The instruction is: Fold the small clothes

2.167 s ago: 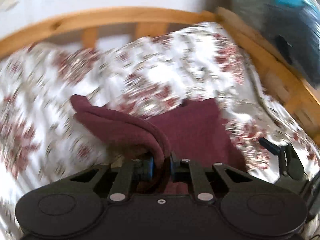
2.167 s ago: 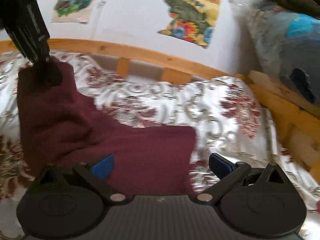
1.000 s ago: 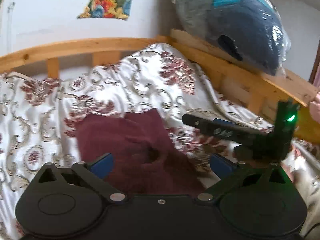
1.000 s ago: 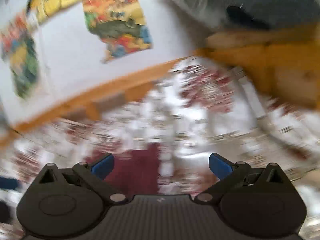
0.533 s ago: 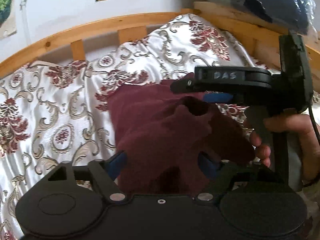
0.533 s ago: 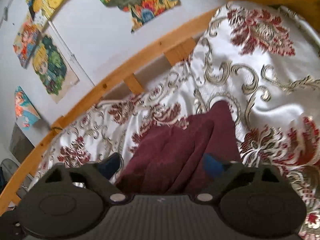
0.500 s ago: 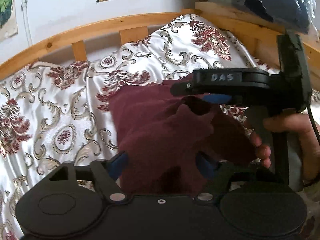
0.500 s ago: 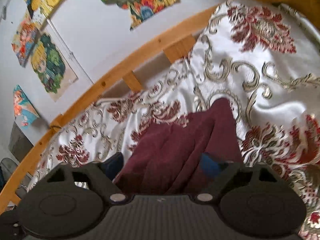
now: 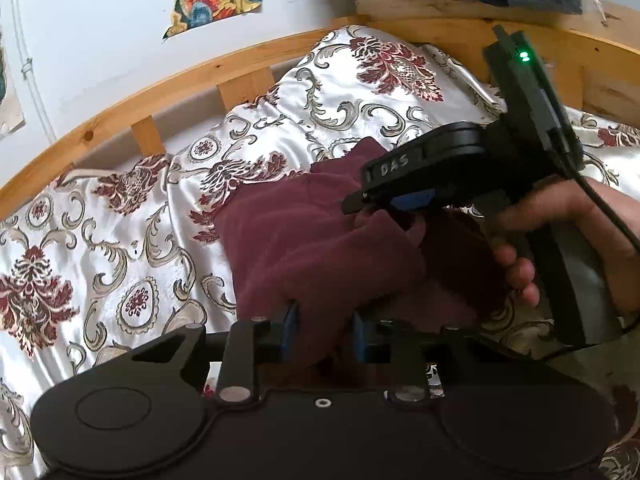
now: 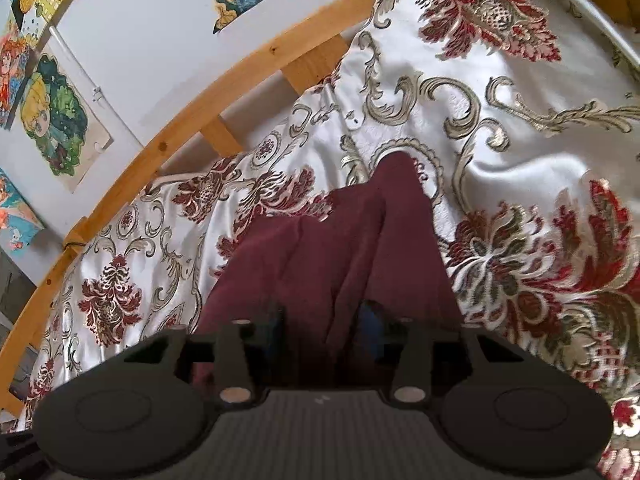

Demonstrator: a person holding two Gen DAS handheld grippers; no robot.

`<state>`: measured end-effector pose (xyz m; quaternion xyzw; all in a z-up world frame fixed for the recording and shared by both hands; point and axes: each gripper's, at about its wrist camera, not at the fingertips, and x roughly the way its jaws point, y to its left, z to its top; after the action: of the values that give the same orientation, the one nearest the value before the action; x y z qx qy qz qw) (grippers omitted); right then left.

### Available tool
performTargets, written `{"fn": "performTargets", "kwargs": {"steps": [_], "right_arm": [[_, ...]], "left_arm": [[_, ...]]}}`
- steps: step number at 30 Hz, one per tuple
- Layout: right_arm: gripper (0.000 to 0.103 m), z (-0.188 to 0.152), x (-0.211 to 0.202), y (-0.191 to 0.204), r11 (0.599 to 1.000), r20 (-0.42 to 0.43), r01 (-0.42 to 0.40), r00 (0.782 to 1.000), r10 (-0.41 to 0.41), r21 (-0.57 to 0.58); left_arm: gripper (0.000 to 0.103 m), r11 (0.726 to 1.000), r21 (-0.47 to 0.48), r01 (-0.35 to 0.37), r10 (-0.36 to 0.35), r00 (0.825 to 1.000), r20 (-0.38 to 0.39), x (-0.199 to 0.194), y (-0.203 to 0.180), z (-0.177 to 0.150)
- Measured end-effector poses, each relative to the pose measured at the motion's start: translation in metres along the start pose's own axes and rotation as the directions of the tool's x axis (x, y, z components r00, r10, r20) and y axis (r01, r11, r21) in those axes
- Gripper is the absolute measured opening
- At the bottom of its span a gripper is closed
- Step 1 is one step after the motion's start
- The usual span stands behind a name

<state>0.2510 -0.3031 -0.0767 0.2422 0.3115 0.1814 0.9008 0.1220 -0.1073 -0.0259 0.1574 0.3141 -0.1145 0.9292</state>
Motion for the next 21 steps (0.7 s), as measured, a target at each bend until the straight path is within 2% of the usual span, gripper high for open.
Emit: {"fn": "performTargets", "kwargs": {"steps": [3, 5, 7, 9, 12, 14, 18, 21], "right_arm": [[0.064, 0.001, 0.001, 0.001, 1.0, -0.009, -0.008, 1.0, 0.008, 0.0], [0.061, 0.0, 0.005, 0.0, 1.0, -0.025, -0.015, 1.0, 0.015, 0.017], [0.052, -0.002, 0.007, -0.001, 1.0, -0.022, -0.015, 1.0, 0.016, 0.021], [0.035, -0.001, 0.006, 0.001, 1.0, -0.011, -0.025, 1.0, 0.025, 0.016], [0.019, 0.001, 0.001, 0.007, 0.999, 0.021, -0.035, 0.999, 0.035, -0.021], [0.016, 0.005, -0.005, 0.013, 0.996, 0.052, -0.041, 0.998, 0.045, -0.074], [0.014, 0.02, -0.025, 0.021, 0.982, 0.139, -0.034, 0.988, 0.061, -0.185], [0.014, 0.029, -0.038, 0.021, 0.971, 0.182, -0.003, 0.982, 0.048, -0.239]], "left_arm": [[0.03, 0.999, -0.033, 0.01, -0.011, 1.0, -0.006, 0.0, 0.005, 0.0], [0.031, 0.999, -0.041, 0.012, -0.012, 1.0, -0.007, 0.0, 0.006, -0.001], [0.031, 0.999, -0.032, 0.008, -0.008, 1.0, -0.005, 0.0, 0.004, -0.001], [0.03, 1.0, -0.021, 0.003, -0.003, 1.0, -0.001, -0.001, 0.002, -0.001], [0.026, 1.0, -0.013, 0.0, 0.0, 1.0, 0.01, -0.003, 0.0, -0.001], [0.022, 1.0, -0.004, 0.015, -0.015, 1.0, 0.022, -0.006, -0.003, 0.0], [0.019, 0.995, 0.008, 0.095, -0.095, 0.994, 0.052, -0.007, -0.012, 0.007], [0.018, 0.99, 0.058, 0.126, -0.13, 0.989, 0.067, -0.004, -0.027, 0.011]]}}
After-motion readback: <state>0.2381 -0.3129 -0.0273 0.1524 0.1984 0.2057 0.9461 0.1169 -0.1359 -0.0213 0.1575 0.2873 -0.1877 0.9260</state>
